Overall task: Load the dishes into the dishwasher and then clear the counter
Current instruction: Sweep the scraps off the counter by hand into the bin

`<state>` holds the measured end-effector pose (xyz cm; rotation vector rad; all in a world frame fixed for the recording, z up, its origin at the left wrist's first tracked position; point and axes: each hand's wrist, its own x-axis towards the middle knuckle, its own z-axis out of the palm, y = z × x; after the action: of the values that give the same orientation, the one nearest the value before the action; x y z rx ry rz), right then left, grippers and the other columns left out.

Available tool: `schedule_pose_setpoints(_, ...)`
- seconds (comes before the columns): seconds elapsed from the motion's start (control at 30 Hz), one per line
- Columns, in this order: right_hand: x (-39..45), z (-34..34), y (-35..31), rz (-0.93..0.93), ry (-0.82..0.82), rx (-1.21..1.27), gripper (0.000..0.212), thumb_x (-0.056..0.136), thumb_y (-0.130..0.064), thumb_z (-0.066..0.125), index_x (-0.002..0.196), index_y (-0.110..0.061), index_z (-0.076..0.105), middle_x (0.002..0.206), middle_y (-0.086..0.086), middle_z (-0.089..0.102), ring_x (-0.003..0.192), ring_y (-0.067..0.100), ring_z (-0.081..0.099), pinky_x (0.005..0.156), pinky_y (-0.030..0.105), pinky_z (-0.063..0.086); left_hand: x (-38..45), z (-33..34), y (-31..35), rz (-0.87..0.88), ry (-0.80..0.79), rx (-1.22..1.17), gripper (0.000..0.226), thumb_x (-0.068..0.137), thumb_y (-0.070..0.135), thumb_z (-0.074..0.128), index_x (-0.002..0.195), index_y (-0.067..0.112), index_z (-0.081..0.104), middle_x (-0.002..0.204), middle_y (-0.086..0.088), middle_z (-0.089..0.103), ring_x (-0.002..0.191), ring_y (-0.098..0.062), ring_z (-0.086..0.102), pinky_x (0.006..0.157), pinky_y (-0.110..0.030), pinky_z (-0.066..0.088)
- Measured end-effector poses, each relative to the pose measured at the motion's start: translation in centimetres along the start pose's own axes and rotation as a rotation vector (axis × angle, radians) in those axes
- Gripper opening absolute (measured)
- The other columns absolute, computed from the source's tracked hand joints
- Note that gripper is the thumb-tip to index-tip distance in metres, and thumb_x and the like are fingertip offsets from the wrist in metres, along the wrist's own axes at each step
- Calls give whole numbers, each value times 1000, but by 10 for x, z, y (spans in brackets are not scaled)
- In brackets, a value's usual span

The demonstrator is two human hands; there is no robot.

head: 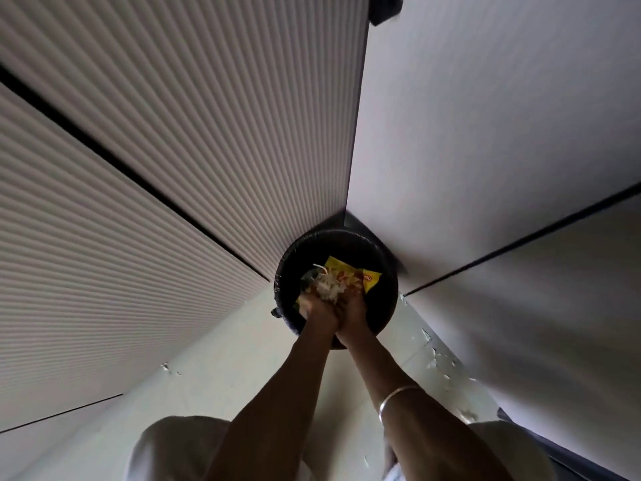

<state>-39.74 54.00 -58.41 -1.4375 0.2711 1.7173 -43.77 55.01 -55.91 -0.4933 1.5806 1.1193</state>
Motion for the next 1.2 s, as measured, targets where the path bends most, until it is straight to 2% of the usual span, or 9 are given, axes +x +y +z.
schedule_pose_setpoints(0.23, -28, 5, -14, -24, -6, 20, 45, 108, -31, 23, 135, -2, 45, 119, 15, 58, 107, 28, 58, 91, 34, 48, -14, -3, 18, -85, -86, -83, 50, 98, 23, 25, 136, 0, 49, 117, -19, 59, 111, -35, 54, 108, -42, 40)
schedule_pose_setpoints(0.4, -111, 26, -46, -18, 95, -72, 34, 105, -13, 27, 85, -12, 54, 70, 2, 63, 65, 11, 61, 59, 22, 49, -87, -4, 41, -115, -49, -49, 45, 97, 25, 37, 129, -2, 56, 125, -21, 60, 117, -37, 56, 93, -41, 49)
schedule_pose_setpoints(0.5, -167, 39, -73, -28, 105, -95, 35, 103, -13, 30, 71, -15, 44, 39, -8, 50, 32, 4, 47, 37, 17, 38, -143, -5, 62, -65, -94, 0, 34, 96, 22, 41, 106, 0, 64, 100, -19, 67, 80, -26, 67, 64, -27, 55)
schedule_pose_setpoints(0.63, -254, 54, -103, -48, 83, -138, 23, 102, -16, 36, 101, -7, 57, 78, 3, 63, 70, 15, 59, 65, 25, 48, -235, -19, 96, 20, -130, 259, 28, 95, 15, 41, 99, -7, 58, 74, -28, 48, 59, -22, 51, 57, -39, 54)
schedule_pose_setpoints(0.73, -324, 73, -126, -84, 39, -301, 38, 107, -17, 31, 135, 0, 48, 125, 11, 57, 122, 23, 52, 102, 32, 40, -286, -24, 115, 121, -140, 546, 49, 94, 19, 44, 131, -13, 42, 126, -38, 47, 120, -47, 42, 74, -56, 50)
schedule_pose_setpoints(0.77, -348, 79, -136, -122, 34, -410, 39, 107, -15, 30, 136, 3, 48, 128, 13, 56, 122, 23, 51, 99, 30, 41, -305, -24, 121, 139, -147, 596, 48, 94, 21, 47, 131, -10, 48, 127, -36, 51, 88, -17, 45, 64, -42, 49)
schedule_pose_setpoints(0.87, -423, 91, -165, -221, 31, -751, 37, 106, -11, 33, 130, 8, 53, 132, 22, 57, 117, 30, 56, 73, 23, 41, -386, -33, 154, 227, -225, 718, 37, 97, 21, 48, 124, -2, 59, 116, -15, 64, 98, -23, 57, 69, -27, 41)
schedule_pose_setpoints(1.1, -505, 112, -197, -455, 17, -1264, 41, 104, -19, 31, 111, 1, 65, 117, 22, 66, 112, 36, 59, 79, 29, 39, -481, -34, 198, 571, -305, 1182, 35, 97, 24, 42, 92, -3, 65, 104, -29, 66, 99, -43, 61, 78, -42, 46)
schedule_pose_setpoints(1.2, -519, 129, -210, -635, 16, -1363, 41, 104, -24, 30, 104, -4, 66, 110, 18, 70, 104, 35, 64, 80, 32, 44, -492, -31, 204, 797, -429, 1327, 37, 99, 27, 32, 115, 17, 64, 118, -15, 65, 110, -35, 58, 93, -40, 45)
